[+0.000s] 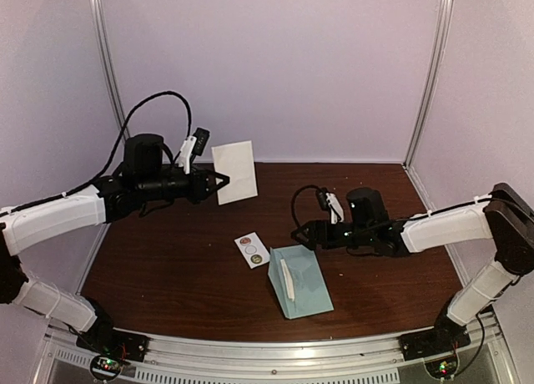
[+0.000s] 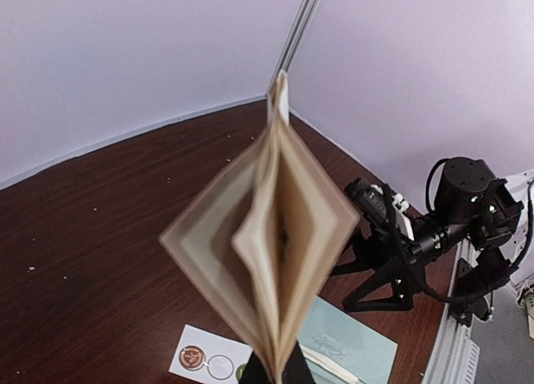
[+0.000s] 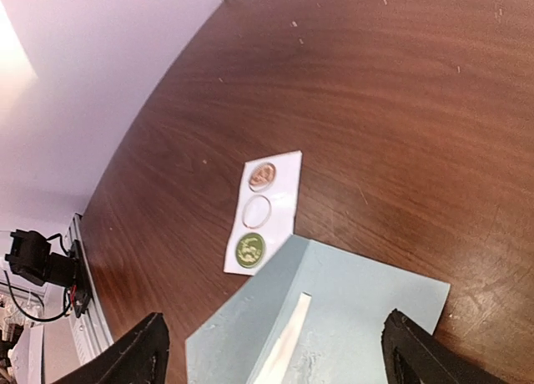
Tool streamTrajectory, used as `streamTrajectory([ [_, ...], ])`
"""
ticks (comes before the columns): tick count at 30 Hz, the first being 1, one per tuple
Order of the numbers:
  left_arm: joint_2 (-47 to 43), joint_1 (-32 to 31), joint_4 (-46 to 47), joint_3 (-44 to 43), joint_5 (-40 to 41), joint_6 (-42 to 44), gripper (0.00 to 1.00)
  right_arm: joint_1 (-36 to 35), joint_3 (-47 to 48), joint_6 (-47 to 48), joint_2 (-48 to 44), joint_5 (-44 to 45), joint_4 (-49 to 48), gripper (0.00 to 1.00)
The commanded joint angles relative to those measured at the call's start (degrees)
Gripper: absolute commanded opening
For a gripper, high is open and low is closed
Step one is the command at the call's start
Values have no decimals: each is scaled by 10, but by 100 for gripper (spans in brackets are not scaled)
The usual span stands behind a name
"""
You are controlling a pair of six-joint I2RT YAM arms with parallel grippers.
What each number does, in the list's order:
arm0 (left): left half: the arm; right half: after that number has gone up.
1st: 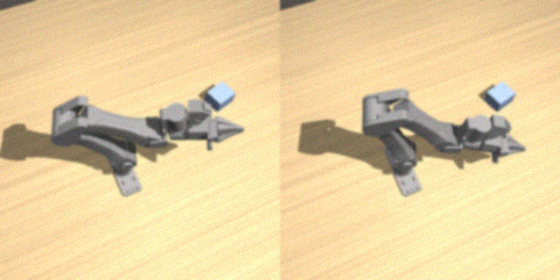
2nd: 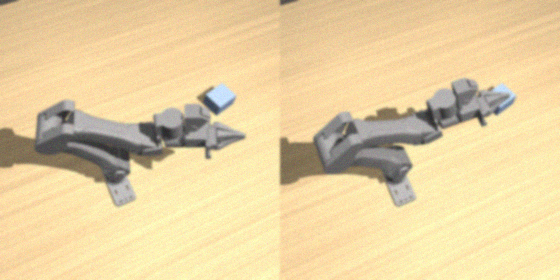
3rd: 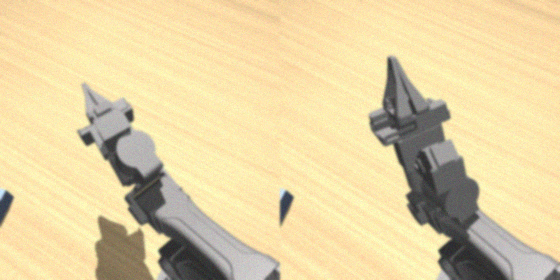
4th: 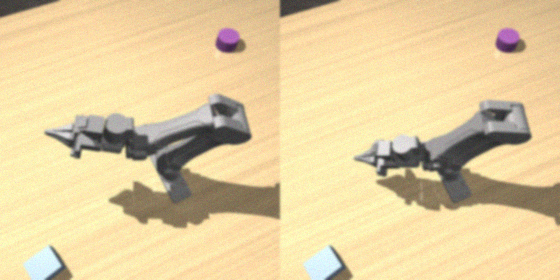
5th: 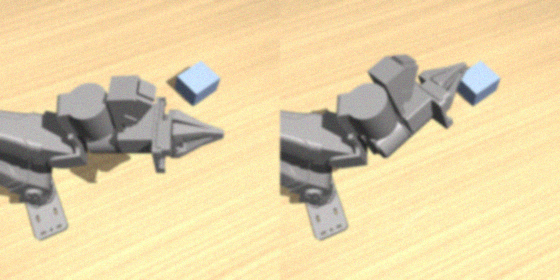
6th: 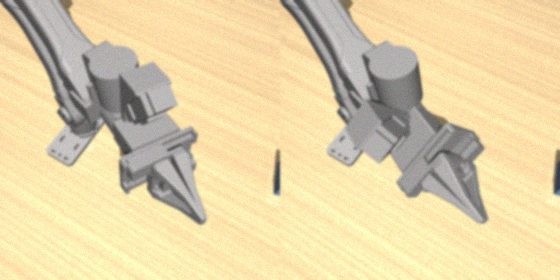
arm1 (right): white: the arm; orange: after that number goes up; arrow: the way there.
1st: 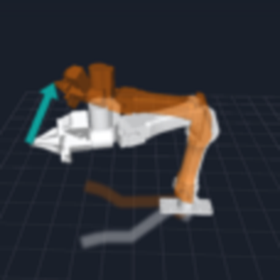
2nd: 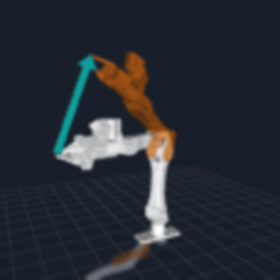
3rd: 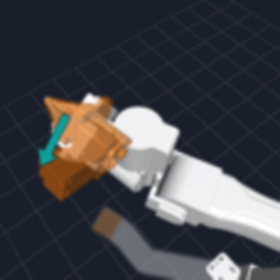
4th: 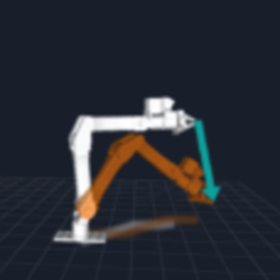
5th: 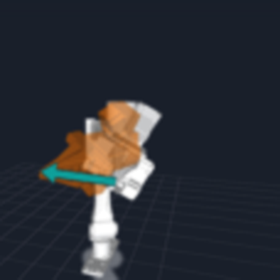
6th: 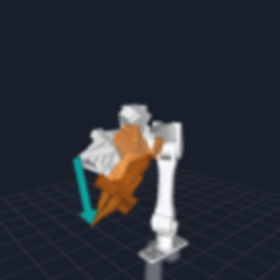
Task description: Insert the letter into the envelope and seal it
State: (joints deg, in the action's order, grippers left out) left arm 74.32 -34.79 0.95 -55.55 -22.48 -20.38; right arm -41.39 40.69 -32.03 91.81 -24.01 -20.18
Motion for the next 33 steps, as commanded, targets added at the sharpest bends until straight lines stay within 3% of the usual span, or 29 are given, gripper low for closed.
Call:
streamTrajectory([
  [1, -1, -55, 35, 15, 31, -84, 0, 0, -10, 26, -91, 36, 53, 90],
  [8, 36, -142, 29, 32, 64, -236, 0, 0, -68, 7, -205, 82, 112, 89],
  [19, 109, -220, 33, 38, 43, -420, 0, -12, -159, -51, -295, 73, 85, 89],
  [33, 168, -220, -20, 43, 15, -461, 0, -45, -162, -63, -248, 91, 80, 88],
])
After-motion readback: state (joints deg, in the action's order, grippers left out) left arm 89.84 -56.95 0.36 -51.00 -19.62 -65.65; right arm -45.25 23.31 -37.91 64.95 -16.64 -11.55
